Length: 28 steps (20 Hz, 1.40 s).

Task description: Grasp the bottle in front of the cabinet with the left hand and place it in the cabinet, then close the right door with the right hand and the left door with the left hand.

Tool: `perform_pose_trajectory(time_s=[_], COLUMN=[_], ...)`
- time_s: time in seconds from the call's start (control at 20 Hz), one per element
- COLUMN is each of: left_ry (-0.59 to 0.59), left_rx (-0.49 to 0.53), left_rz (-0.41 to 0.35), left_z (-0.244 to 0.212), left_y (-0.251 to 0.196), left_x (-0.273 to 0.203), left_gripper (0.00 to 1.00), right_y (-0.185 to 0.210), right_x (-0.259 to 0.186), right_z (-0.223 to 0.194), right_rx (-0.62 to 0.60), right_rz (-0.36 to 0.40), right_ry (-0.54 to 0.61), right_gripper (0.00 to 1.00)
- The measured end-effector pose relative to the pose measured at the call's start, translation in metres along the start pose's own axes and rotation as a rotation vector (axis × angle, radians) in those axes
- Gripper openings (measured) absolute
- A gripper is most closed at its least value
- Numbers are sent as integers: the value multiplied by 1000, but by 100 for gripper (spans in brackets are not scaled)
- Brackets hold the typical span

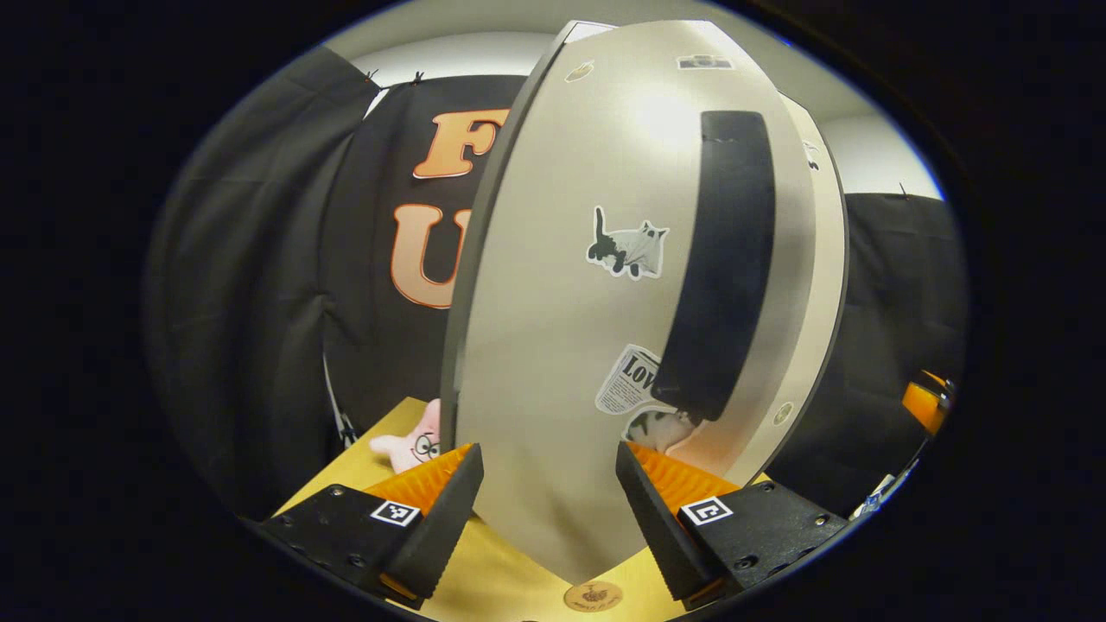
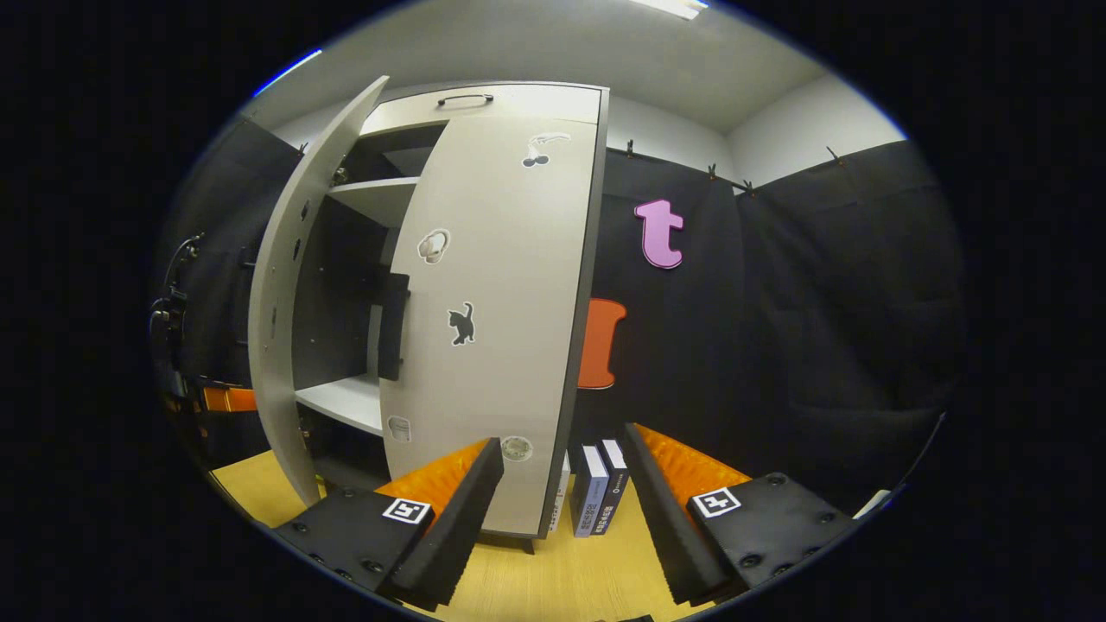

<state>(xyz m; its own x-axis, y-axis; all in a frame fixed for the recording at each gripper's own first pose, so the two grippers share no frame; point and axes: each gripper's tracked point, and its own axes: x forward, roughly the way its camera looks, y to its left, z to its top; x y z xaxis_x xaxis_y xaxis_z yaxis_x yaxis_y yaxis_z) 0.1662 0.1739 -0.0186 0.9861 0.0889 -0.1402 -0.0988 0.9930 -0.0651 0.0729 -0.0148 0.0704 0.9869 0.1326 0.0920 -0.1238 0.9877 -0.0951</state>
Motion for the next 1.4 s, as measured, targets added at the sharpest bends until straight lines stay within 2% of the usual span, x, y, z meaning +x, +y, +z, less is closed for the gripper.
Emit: perform_pose_trajectory(time_s=[0.25, 0.4, 0.85, 1.4], left_ry=[-10, -8, -21, -15], left_rx=[51, 78, 127, 98], left_rz=[-50, -47, -45, -40], left_z=[4, 3, 3, 5], left_y=[-24, -29, -48, -43], left_x=[44, 52, 81, 78], left_gripper=[95, 97, 95, 95], right_y=[-7, -12, -27, -50], right_x=[-2, -4, -3, 21], right_z=[-1, -7, -19, -32], right_rx=[0, 4, 32, 47], right_rz=[-15, -25, -50, -71], right_ry=[1, 9, 29, 58], right_gripper=[94, 94, 94, 94])
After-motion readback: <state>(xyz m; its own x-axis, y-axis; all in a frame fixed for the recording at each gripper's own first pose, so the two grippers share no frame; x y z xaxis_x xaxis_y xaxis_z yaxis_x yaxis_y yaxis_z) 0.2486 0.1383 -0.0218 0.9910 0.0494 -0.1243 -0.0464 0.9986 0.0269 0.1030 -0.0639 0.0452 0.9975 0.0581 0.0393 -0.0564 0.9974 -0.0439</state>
